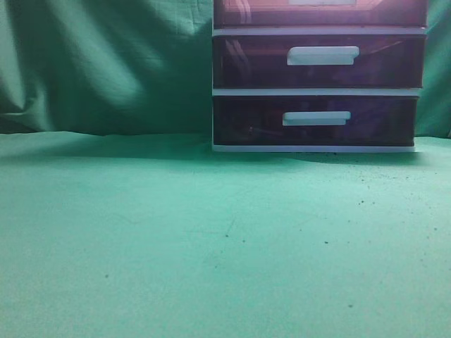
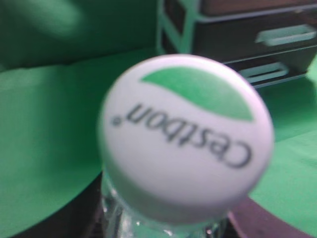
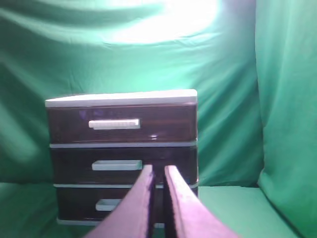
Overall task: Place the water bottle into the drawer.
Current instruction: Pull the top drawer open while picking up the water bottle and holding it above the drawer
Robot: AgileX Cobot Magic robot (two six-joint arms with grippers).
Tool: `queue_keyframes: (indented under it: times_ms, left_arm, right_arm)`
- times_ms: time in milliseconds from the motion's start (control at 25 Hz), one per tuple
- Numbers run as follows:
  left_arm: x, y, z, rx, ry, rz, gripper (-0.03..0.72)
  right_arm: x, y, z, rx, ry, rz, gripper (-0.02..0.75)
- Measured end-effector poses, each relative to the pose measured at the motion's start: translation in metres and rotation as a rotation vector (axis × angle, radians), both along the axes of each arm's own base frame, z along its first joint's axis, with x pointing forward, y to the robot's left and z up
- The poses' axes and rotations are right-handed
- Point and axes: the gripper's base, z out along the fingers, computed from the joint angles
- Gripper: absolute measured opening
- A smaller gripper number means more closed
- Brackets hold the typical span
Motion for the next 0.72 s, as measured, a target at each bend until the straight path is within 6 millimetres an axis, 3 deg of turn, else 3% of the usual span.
queue_keyframes:
  times_ms: [120,320,520,600,720]
  left_arm:
    - [-0.014,-0.006,0.011,-0.013,-0.032,-0.055,0.261]
    - [-0.019,-0.006,0.006,0.033,0.027,-0.064,0.261]
    - [-0.02,-0.005,0.002,0.06,0.061,-0.059,0.261]
    - [-0.02,-0.005,0.002,0.061,0.06,-0.059,0.261]
    - [-0.02,-0.005,0.002,0.061,0.06,-0.059,0.261]
  right_arm:
    - [0.01,0.001,0.026,-0.064,0.057,-0.007,0.048]
    - [0.049,0.006,0.058,-0.073,0.235,0.002,0.048]
    - [0.105,0.012,0.059,-0.159,0.498,0.017,0.048]
    - [0.129,0.018,0.065,-0.307,0.538,0.052,0.048]
    - [0.164,0.038,0.081,-0.685,0.468,0.152,0.048]
